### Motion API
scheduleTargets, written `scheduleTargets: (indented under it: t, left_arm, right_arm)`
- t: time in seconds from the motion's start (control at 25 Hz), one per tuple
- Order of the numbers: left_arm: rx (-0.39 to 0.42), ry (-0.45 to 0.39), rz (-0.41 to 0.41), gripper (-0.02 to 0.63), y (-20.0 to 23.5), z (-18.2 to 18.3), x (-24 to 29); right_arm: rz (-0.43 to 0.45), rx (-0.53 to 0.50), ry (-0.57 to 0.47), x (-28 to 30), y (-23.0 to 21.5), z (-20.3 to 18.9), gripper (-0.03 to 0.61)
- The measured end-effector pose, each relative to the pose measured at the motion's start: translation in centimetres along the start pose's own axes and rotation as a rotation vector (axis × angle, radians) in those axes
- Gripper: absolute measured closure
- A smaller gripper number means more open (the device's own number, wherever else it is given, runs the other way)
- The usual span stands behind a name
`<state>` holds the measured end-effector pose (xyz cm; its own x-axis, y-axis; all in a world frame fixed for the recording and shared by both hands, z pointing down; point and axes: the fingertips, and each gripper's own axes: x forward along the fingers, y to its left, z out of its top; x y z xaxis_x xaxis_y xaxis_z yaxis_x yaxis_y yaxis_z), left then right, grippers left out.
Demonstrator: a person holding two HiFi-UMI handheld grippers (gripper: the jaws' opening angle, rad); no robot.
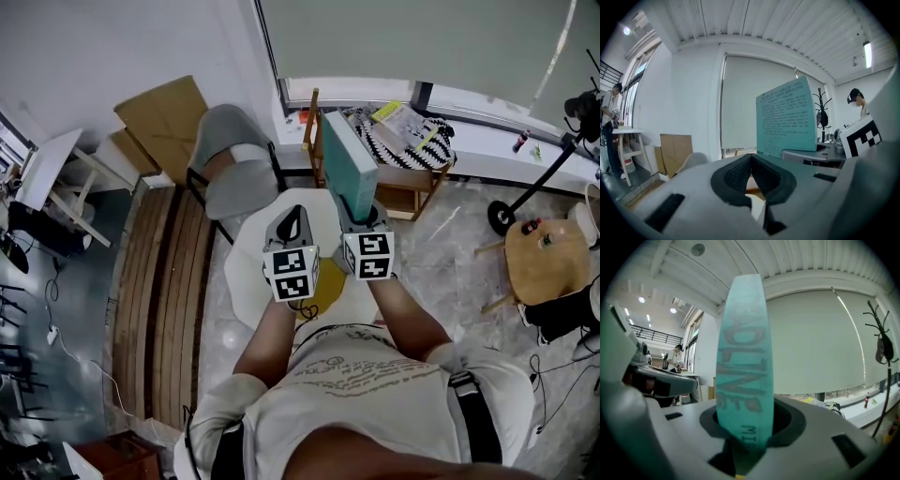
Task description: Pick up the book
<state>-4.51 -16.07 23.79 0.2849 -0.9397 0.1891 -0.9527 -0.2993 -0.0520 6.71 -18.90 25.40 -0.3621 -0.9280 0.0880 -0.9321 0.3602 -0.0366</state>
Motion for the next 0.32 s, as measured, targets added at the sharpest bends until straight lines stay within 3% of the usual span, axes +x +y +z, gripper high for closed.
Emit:
scheduleTargets:
  t: [0.32]
  left_arm:
    - [-0.015,0.020,-0.018,0.595,-0.41,-0.95,-0.34]
  right_arm:
    - [0.020,0.017,0.015,-0.51,-0.09,-0.71,0.416]
